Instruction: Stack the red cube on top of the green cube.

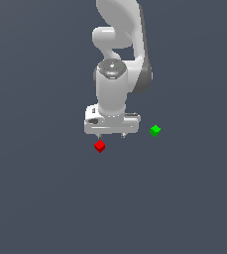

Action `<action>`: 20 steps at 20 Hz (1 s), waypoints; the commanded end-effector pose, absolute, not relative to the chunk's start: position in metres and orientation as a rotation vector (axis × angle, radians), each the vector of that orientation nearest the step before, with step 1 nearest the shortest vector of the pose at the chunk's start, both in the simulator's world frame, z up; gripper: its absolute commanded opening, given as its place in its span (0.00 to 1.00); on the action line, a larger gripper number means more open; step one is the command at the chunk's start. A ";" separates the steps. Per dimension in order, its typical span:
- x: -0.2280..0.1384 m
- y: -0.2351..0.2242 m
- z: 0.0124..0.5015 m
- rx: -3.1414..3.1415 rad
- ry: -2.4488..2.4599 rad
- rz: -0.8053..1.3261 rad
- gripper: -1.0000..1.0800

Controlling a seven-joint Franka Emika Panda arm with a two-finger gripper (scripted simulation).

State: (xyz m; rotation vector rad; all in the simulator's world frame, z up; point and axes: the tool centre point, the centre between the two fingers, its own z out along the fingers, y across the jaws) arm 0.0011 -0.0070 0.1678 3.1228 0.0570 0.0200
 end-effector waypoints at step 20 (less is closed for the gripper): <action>-0.015 -0.022 0.138 3.103 0.406 0.015 0.96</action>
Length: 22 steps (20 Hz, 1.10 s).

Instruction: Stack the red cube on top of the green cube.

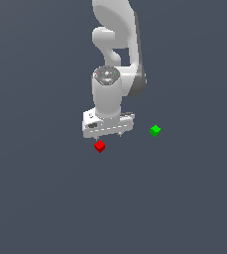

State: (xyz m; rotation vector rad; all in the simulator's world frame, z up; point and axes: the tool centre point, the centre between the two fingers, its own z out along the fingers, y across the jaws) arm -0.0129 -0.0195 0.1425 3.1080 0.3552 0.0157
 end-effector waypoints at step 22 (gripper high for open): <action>-0.035 -0.063 0.077 2.942 1.100 0.003 0.96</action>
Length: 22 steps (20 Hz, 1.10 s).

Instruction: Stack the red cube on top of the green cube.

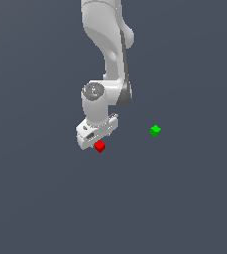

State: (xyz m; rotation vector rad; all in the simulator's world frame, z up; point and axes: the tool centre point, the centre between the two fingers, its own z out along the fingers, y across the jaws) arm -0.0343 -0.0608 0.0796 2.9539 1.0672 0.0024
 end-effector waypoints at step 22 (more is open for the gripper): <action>-0.036 -0.068 0.030 2.914 1.174 0.000 0.96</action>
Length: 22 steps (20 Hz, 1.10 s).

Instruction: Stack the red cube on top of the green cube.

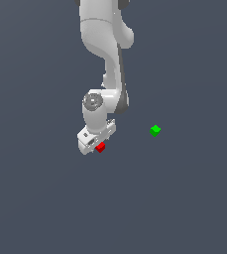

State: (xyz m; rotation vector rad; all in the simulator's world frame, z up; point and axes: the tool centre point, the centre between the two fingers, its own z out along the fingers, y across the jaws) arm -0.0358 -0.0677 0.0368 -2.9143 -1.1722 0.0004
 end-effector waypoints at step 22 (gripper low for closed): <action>-0.035 -0.068 0.028 -2.915 -1.174 0.000 0.00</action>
